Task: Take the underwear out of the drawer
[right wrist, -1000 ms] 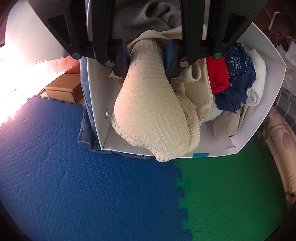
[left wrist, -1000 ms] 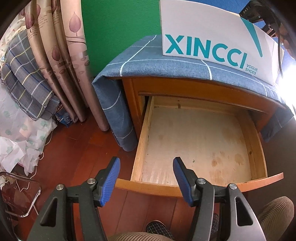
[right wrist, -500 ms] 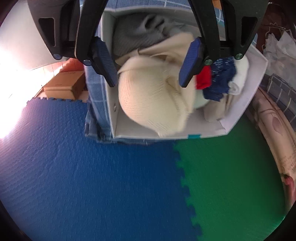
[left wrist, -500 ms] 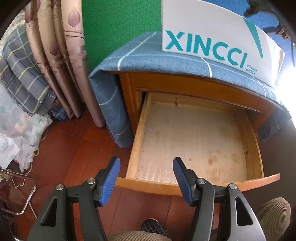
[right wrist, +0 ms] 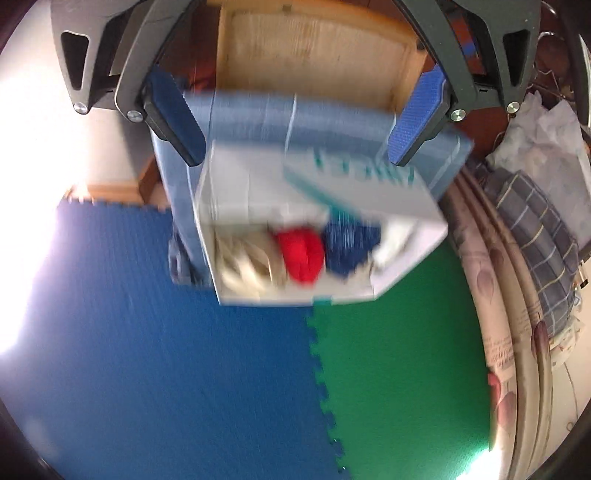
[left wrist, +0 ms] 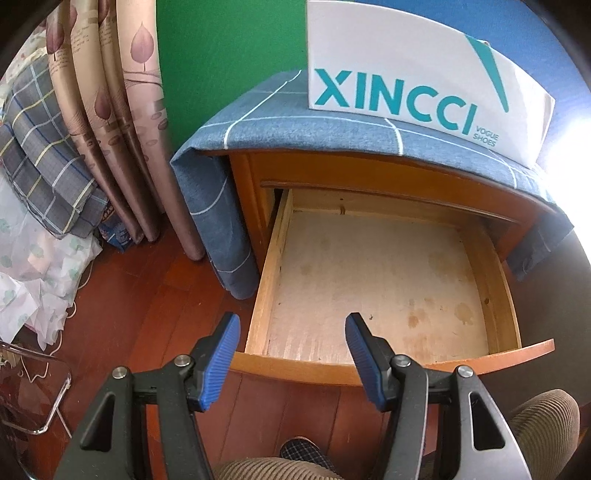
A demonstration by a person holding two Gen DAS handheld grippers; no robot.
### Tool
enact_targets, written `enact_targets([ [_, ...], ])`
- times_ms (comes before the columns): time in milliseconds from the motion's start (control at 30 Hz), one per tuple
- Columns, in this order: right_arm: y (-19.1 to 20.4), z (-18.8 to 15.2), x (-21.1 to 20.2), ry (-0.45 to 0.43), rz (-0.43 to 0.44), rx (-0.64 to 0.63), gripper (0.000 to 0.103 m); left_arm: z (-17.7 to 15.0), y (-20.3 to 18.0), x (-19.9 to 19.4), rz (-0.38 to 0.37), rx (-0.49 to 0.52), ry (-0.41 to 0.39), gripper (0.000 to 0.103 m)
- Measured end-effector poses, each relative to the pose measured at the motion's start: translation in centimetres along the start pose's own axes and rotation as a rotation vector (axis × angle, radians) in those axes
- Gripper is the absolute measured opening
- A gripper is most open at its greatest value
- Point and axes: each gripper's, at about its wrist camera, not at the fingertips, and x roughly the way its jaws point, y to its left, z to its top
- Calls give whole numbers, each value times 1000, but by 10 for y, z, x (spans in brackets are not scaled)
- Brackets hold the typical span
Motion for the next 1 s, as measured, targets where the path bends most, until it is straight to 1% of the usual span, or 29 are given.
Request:
enact_targets([
  [67,-3,-39,0,24,-9,40,98,-1,-1,-3,-6,3,-4,61],
  [100,-6,-58,2,38,-25,66,98,-1,-2,-4,-5,5,-7,61],
  [167,-10,-87,11,69,-74,75,99,-2,-4,-7,-7,12,-11,61],
  [267,-9,-121,28,154,-117,74,99,-4,-8,-9,-5,26,-15,61],
  [333,-9,-136,35,186,-119,76,99,-3,-9,-8,-7,34,-15,61],
  [467,1,-152,45,220,-107,29,98,-2,-14,-7,-7,56,-14,61],
  [700,4,-167,55,263,-73,47,98,-4,-18,-6,-7,74,-13,61],
  [1000,6,-170,58,283,-78,45,98,-5,-22,-6,0,89,-13,61],
])
